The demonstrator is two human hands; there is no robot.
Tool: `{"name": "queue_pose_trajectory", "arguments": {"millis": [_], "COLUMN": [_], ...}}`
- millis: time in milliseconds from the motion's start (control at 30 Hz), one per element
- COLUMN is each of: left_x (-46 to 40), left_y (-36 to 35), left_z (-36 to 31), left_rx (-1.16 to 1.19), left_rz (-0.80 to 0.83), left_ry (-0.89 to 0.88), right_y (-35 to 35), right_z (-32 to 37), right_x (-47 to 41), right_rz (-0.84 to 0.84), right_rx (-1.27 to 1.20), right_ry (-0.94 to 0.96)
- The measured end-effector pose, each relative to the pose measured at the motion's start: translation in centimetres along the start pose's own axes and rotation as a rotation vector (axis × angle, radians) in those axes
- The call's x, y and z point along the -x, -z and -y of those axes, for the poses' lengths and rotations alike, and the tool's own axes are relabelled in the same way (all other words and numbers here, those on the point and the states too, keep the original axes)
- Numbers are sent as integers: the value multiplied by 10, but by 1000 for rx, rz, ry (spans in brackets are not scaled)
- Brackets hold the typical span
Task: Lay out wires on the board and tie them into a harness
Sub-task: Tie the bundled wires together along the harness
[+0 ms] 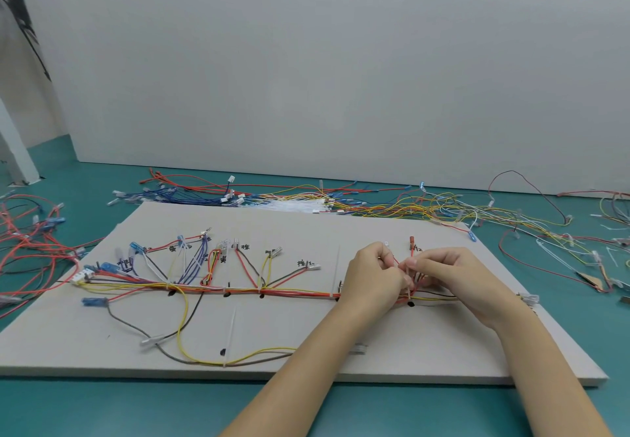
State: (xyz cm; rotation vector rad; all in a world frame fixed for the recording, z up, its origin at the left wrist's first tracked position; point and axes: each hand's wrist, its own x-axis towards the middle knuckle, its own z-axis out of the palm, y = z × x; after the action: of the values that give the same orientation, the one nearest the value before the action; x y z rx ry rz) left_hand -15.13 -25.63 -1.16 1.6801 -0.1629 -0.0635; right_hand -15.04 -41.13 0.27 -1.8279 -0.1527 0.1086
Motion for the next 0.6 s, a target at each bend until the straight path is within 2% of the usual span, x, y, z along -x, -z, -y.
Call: {"name": "queue_pose_trajectory", "arguments": {"millis": [600], "left_x": [-1], "left_y": [-1], "left_z": [14], "left_rx": [-99], "left_rz": [-13], "left_ry": [-88], "right_y": [3], "right_z": [1], "right_x": [-2], "right_rz": [17], "right_rx": [-41], "right_ry": [-117]}}
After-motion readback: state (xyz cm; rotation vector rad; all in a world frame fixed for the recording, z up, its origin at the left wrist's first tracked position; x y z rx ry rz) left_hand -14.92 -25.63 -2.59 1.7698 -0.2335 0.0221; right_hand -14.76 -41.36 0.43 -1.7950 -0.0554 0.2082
